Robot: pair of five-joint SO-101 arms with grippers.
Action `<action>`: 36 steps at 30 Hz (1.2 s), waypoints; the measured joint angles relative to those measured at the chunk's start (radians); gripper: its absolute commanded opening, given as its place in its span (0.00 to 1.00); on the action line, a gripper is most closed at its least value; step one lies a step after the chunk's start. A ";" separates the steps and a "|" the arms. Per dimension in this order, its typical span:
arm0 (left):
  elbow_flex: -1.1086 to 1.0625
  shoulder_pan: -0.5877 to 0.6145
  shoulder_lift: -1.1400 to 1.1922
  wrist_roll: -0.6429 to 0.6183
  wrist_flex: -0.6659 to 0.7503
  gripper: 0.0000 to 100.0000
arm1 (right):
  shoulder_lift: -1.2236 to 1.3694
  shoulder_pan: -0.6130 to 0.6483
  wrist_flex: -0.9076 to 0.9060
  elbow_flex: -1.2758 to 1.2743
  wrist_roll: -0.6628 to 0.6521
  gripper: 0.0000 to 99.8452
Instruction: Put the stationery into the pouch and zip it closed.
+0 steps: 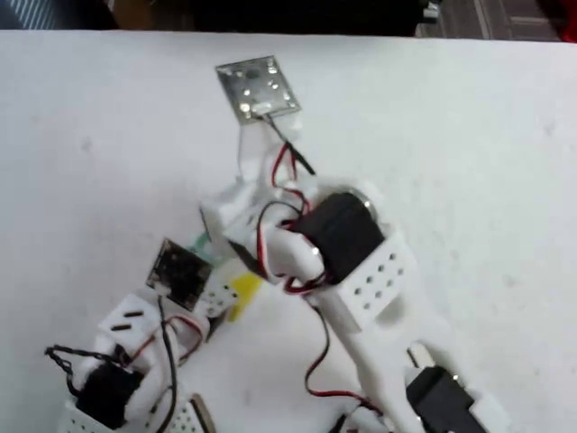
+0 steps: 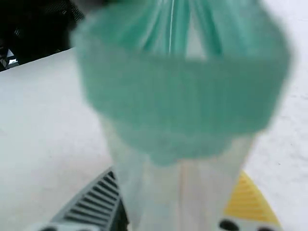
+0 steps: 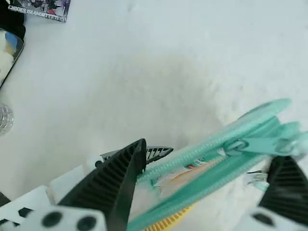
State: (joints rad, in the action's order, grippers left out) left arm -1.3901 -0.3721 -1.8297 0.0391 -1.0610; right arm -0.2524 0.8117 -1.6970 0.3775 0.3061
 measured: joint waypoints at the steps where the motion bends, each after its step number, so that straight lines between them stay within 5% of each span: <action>1: 0.000 0.000 0.000 0.000 0.000 0.24 | 0.003 -0.002 0.000 0.000 -0.008 0.33; 10: 0.000 0.005 0.003 0.008 -0.002 0.24 | 0.112 -0.023 0.000 0.006 -0.126 0.01; 22: 0.190 0.000 0.000 0.023 -0.181 0.30 | 0.138 -0.181 -0.002 0.058 -0.307 0.02; 29: 0.247 0.008 0.000 0.023 -0.196 0.30 | 0.121 -0.334 -0.002 0.058 -0.663 0.02; 36: 0.219 0.150 0.000 0.023 -0.138 0.30 | 0.014 -0.342 -0.008 0.043 -1.033 0.02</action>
State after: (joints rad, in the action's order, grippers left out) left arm -1.1707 -0.2217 -1.8297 0.0621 -1.1991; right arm -0.2386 0.4695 -1.7047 0.4204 -0.7265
